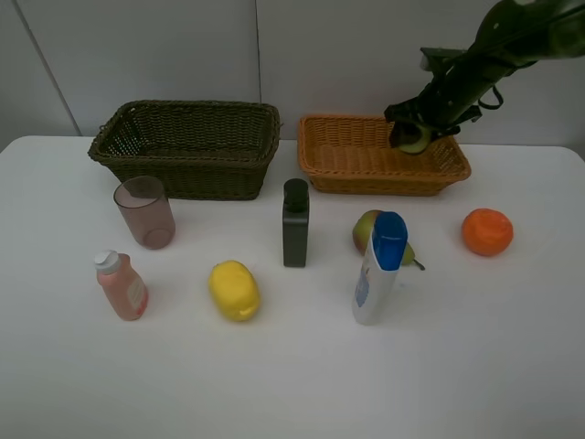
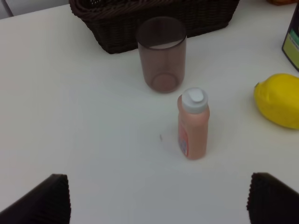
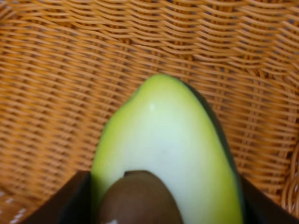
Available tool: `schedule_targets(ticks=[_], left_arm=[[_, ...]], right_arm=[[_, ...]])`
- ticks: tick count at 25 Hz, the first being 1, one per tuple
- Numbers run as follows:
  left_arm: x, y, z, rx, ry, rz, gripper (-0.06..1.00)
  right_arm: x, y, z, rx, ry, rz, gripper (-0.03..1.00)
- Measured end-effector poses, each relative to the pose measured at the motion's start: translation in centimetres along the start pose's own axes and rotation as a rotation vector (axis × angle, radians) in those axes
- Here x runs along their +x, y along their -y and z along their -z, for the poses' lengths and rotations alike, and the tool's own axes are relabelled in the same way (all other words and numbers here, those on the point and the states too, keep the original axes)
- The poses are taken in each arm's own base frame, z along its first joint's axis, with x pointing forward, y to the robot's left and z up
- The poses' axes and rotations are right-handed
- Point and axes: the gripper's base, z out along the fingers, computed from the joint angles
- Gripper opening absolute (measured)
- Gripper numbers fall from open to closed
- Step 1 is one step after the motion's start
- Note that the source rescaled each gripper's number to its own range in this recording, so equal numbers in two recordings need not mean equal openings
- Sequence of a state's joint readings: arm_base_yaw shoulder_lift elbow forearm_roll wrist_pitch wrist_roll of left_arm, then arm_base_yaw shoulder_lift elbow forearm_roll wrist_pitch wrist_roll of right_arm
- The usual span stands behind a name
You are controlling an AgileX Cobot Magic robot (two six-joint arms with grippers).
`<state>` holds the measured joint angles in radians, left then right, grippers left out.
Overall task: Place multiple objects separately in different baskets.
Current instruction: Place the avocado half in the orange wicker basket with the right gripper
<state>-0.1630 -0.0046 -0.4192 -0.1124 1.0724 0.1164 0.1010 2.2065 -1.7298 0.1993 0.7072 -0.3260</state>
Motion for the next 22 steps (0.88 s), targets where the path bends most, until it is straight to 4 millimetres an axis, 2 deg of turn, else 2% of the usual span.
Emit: schedule_targets(ticks=[5,22], left_arm=[[0.0,0.0,0.0,0.000,0.000,0.000,1.00],[0.0,0.0,0.0,0.000,0.000,0.000,1.00]], right_arm=[[0.2,0.4,-1.5,0.030,0.014,0.020,0.34],[-0.3,1.0,-1.6,0.095,0.071,0.083,0.34]])
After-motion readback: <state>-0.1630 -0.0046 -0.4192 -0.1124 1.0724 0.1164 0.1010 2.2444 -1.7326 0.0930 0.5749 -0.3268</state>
